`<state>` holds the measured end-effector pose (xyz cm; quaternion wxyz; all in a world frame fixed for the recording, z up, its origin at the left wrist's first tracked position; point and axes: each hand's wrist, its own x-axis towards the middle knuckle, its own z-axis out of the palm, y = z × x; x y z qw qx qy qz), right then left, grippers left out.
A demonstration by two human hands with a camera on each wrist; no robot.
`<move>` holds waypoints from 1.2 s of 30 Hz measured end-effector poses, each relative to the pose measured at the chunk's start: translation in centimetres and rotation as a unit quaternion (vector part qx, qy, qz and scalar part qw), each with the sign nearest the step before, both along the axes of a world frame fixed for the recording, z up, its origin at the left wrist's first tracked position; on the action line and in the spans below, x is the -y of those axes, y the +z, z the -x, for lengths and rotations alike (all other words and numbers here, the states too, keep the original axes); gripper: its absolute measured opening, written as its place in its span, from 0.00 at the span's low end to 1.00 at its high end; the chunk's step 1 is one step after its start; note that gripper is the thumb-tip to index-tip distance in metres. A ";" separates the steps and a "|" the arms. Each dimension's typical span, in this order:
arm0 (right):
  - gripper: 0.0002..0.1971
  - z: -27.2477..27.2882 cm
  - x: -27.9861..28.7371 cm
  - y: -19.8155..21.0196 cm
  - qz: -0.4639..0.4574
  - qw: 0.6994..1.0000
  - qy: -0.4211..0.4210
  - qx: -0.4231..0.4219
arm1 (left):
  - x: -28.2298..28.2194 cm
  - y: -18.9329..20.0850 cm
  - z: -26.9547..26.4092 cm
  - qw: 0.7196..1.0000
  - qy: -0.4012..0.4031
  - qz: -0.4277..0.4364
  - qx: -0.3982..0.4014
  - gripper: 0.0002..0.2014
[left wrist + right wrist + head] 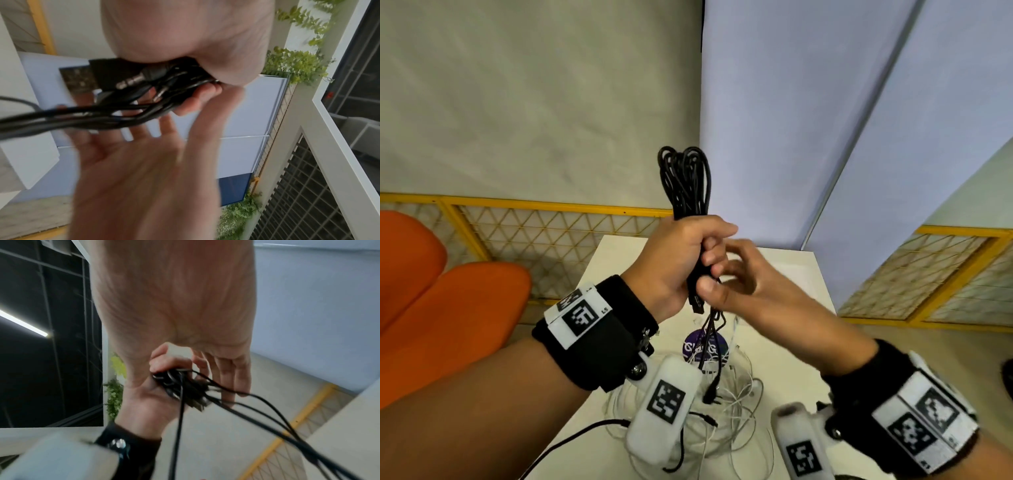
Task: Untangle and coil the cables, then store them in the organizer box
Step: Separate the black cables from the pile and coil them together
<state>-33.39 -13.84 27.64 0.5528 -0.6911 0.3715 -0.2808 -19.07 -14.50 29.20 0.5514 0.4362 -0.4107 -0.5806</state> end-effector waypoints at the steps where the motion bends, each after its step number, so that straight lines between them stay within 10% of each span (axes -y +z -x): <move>1: 0.33 0.0 -0.2 -1.2 -0.008 1.000 0.002 -0.013 | 0.1 0.0 -0.1 1.000 0.002 -0.008 -0.005 0.22; 9: 0.07 0.3 -1.0 -4.2 0.004 0.999 -0.005 -0.044 | 0.4 -0.4 -0.9 0.998 -0.002 -0.057 -0.002 0.22; 36: 0.33 8.0 -2.2 -14.0 -0.048 0.997 0.042 -0.043 | 0.4 0.4 -3.1 0.992 -0.059 -0.096 -0.062 0.21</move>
